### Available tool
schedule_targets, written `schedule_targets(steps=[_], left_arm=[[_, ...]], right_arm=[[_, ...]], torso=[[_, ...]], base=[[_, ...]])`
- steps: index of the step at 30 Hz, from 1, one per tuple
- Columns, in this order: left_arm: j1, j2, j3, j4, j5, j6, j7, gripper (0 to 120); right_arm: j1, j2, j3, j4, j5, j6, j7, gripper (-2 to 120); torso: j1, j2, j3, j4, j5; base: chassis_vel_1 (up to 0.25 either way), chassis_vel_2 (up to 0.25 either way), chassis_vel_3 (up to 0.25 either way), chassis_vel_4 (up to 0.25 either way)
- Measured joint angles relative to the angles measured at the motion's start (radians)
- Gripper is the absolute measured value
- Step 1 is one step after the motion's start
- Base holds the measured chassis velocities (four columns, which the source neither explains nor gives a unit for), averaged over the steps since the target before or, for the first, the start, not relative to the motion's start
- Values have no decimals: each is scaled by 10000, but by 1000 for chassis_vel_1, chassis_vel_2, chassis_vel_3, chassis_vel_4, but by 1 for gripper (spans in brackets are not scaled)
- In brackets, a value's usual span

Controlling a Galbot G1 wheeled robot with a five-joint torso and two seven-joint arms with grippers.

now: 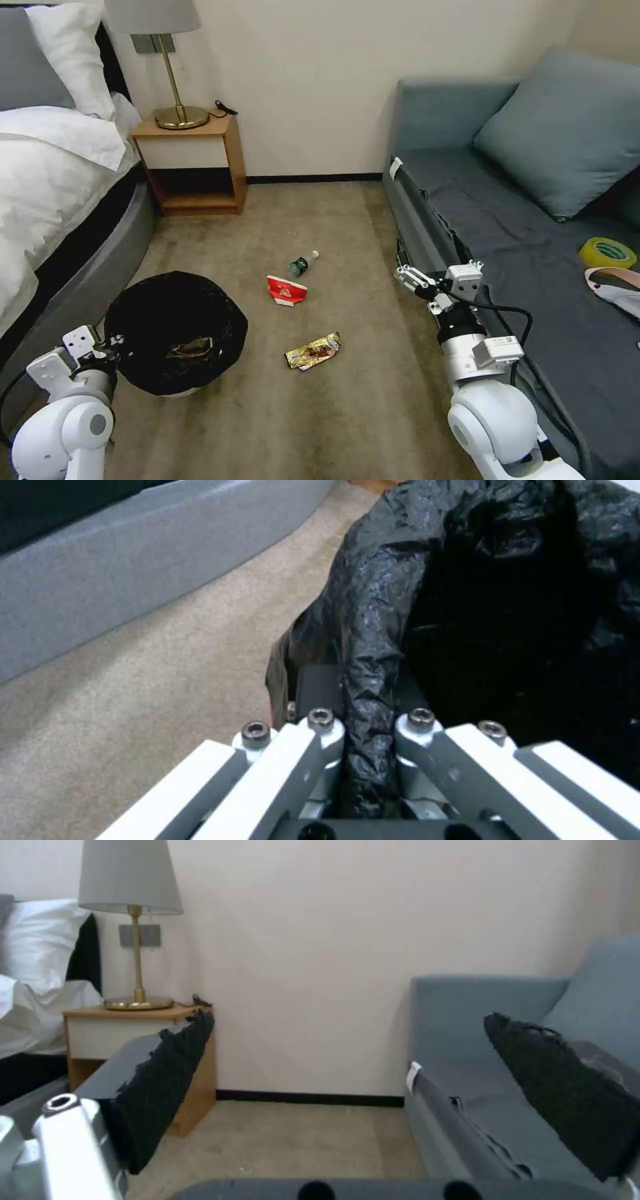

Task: Pick up the trash bin, then pick up the garbage on the floor and place it into the trash bin.

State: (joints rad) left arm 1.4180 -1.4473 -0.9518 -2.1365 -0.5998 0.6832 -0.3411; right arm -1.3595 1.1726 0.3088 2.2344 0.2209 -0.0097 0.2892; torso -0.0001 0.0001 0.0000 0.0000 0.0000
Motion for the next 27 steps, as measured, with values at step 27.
schedule_targets(steps=[27], left_arm=[[6, 186, -203, -16, -44, 82, -58, 4]], right_arm=[[256, -417, -517, -447, 90, 71, -13, 100]], torso=[[0, 0, 0, -1, 0]], base=[[-72, 63, 66, -64]])
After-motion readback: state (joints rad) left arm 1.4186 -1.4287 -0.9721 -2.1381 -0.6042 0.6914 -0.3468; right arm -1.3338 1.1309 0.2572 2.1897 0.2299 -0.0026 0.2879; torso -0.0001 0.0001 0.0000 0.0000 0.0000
